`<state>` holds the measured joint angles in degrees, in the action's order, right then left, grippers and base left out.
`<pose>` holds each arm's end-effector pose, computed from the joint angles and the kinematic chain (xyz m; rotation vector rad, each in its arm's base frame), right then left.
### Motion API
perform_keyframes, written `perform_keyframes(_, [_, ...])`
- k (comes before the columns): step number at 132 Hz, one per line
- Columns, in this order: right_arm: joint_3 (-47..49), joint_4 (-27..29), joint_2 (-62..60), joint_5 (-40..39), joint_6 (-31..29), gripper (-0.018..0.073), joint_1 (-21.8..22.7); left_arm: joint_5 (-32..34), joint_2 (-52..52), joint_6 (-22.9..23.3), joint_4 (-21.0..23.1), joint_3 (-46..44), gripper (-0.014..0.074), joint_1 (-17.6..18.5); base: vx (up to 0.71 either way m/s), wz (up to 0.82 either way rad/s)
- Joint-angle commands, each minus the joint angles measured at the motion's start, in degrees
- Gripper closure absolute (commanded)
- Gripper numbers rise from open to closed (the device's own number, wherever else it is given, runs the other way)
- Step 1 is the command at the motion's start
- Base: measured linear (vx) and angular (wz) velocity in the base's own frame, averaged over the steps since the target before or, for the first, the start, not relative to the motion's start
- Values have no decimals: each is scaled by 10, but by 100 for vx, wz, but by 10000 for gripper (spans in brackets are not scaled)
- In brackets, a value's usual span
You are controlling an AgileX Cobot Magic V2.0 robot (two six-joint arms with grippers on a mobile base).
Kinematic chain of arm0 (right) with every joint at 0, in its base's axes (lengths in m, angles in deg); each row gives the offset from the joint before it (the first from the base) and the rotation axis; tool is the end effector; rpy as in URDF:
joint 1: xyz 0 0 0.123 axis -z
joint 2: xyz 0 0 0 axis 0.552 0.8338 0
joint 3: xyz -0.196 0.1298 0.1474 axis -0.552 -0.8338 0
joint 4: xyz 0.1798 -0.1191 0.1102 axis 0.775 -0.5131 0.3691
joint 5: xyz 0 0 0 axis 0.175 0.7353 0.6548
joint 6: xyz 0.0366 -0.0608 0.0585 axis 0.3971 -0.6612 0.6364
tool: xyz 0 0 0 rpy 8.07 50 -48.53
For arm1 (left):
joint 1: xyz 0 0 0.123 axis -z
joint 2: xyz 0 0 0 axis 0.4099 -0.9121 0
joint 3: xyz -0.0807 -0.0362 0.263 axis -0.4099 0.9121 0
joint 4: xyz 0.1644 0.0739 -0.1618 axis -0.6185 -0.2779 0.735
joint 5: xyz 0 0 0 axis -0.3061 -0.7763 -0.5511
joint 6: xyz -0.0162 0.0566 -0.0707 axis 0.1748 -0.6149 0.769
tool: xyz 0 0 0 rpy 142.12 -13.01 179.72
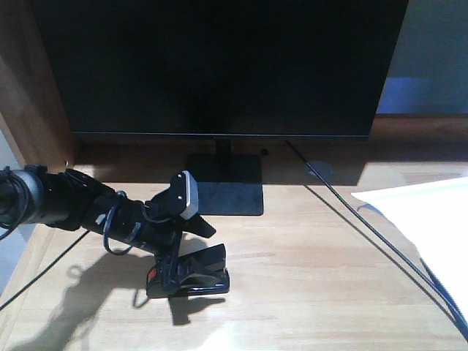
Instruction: Grab stapler and paper to desk for stapling
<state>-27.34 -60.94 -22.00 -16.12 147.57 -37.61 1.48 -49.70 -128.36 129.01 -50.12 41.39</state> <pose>-0.0035 0.0176 0.3389 0.2199 0.5890 1.5528 0.3162 -0.1686 0.1439 1.5256 1.8128 -0.8265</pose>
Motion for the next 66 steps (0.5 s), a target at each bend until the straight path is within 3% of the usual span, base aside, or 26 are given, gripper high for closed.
perform_keyframes(1, [14, 2, 7, -21, -6, 565, 3, -21, 48, 6, 24, -14, 50, -4, 0, 0])
perform_keyframes(66, [14, 2, 7, -21, -6, 565, 3, -30, 97, 6, 24, -14, 454, -4, 0, 0])
